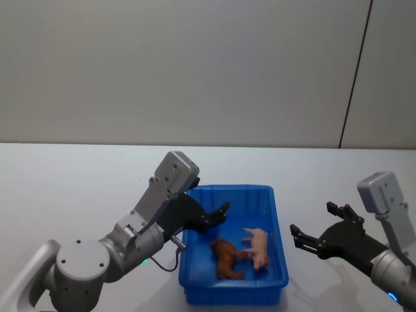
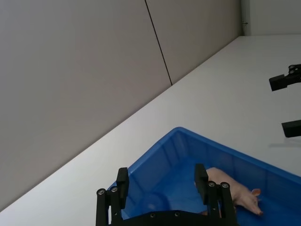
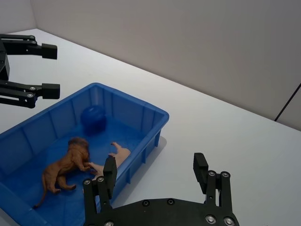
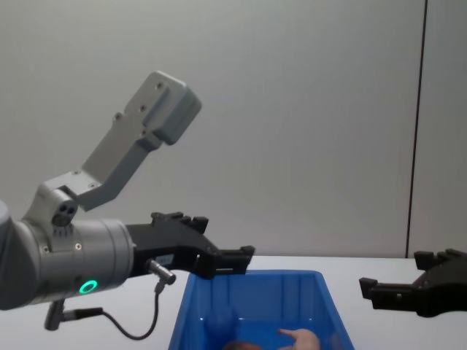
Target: Pick up the two dolls from the table and place them into the box.
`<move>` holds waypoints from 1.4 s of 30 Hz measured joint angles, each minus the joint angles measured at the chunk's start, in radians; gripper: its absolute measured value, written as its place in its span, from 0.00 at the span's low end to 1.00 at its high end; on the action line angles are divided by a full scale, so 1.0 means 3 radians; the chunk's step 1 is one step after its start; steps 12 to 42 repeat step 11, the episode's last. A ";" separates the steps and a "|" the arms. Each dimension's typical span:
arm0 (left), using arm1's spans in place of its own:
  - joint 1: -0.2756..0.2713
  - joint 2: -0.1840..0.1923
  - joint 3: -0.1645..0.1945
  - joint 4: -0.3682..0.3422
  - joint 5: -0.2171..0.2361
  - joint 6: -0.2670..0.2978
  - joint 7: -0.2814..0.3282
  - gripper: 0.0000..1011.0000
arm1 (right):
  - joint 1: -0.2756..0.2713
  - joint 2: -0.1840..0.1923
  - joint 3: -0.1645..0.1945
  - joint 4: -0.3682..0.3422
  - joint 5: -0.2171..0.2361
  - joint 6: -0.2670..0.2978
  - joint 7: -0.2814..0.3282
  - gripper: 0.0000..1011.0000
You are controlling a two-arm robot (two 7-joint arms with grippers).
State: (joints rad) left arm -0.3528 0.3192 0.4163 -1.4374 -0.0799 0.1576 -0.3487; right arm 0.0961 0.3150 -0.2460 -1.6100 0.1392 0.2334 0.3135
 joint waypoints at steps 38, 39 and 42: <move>0.0122 0.0060 0.0013 -0.0270 -0.0009 -0.0086 0.0141 0.99 | 0.0000 0.0000 0.0000 0.0000 0.0000 0.0000 0.0000 0.99; 0.0122 0.0060 0.0013 -0.0270 -0.0009 -0.0086 0.0141 0.99 | 0.0000 0.0000 0.0000 0.0000 0.0000 0.0000 0.0000 0.99; 0.0122 0.0060 0.0013 -0.0270 -0.0009 -0.0086 0.0141 0.99 | 0.0000 0.0000 0.0000 0.0000 0.0000 0.0000 0.0000 0.99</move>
